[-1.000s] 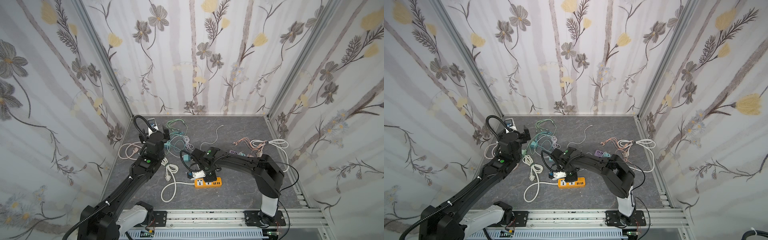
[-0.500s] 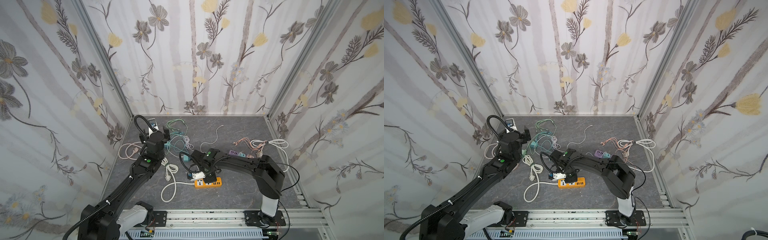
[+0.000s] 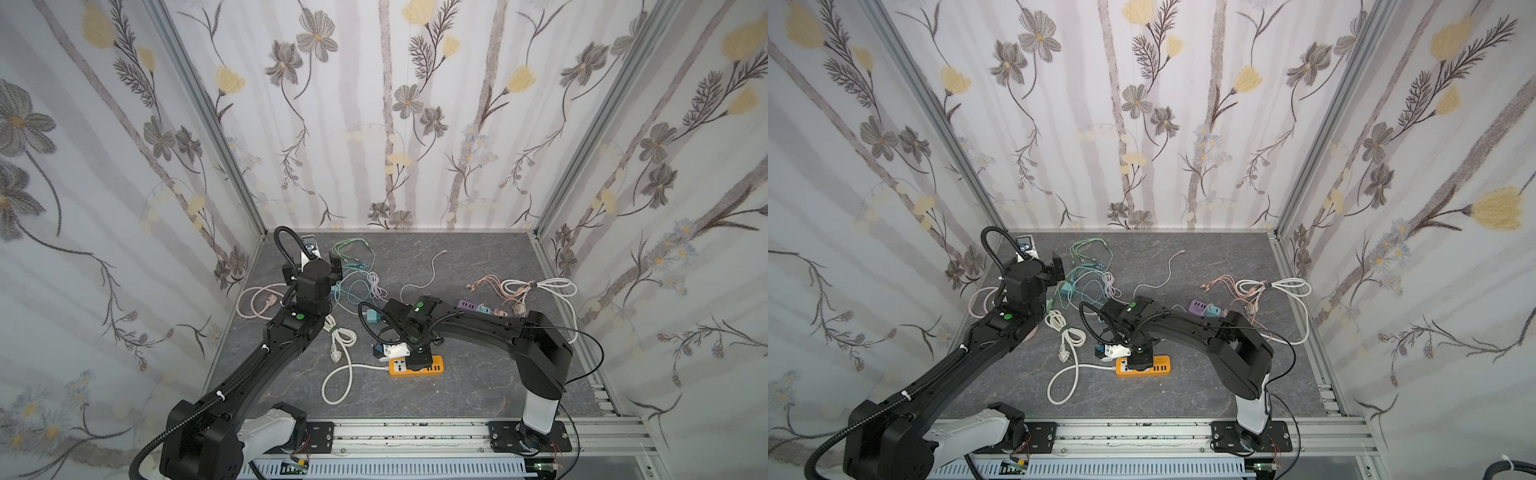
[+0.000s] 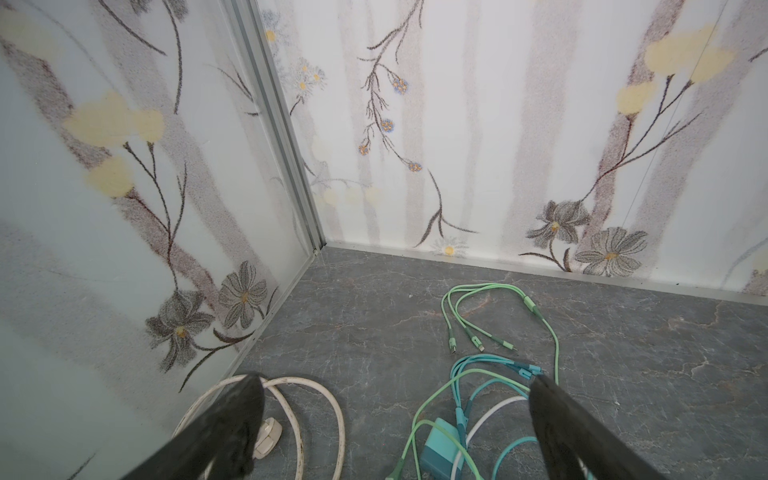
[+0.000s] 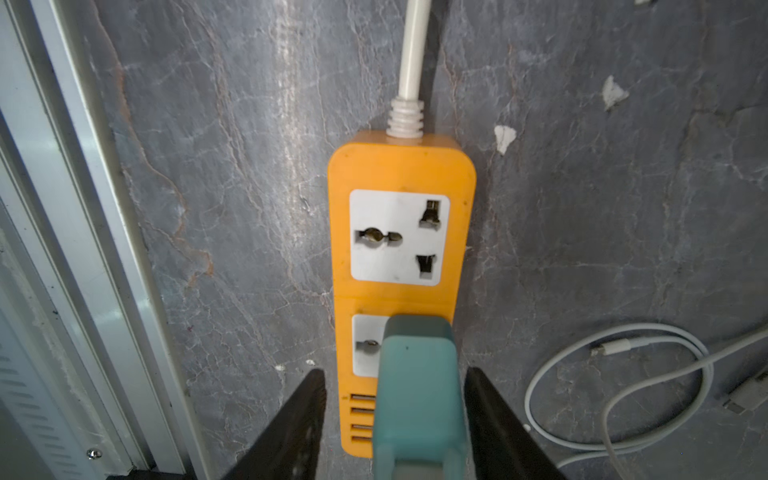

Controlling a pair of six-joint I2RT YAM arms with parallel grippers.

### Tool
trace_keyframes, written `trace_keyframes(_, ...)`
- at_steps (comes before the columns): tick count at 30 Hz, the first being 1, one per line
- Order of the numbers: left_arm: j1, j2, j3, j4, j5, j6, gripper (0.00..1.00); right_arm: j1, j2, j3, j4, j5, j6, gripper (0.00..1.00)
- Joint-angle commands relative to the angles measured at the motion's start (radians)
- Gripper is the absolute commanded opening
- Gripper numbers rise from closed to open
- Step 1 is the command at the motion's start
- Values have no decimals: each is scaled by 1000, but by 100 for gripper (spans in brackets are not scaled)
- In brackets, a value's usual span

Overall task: Insert the plug
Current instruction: 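Lower the teal charger into the orange strip socket with the right gripper, then open the right gripper and lift it off the seated teal charger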

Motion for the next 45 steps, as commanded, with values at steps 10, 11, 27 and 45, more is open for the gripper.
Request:
trace_keyframes(10, 1, 17, 14, 5, 59, -39, 100, -27, -93, -63, 28, -100, 2, 77)
trace_keyframes(11, 1, 21, 16, 9, 70, -43, 100, -30, -98, -69, 29, -105, 1, 78)
trace_keyframes(27, 6, 101, 141, -171, 122, -124, 100, -138, -301, -188, 25, -196, 29, 99)
trace_keyframes(45, 8, 236, 285, -594, 333, -87, 100, -302, -594, -339, 197, -373, 167, 99)
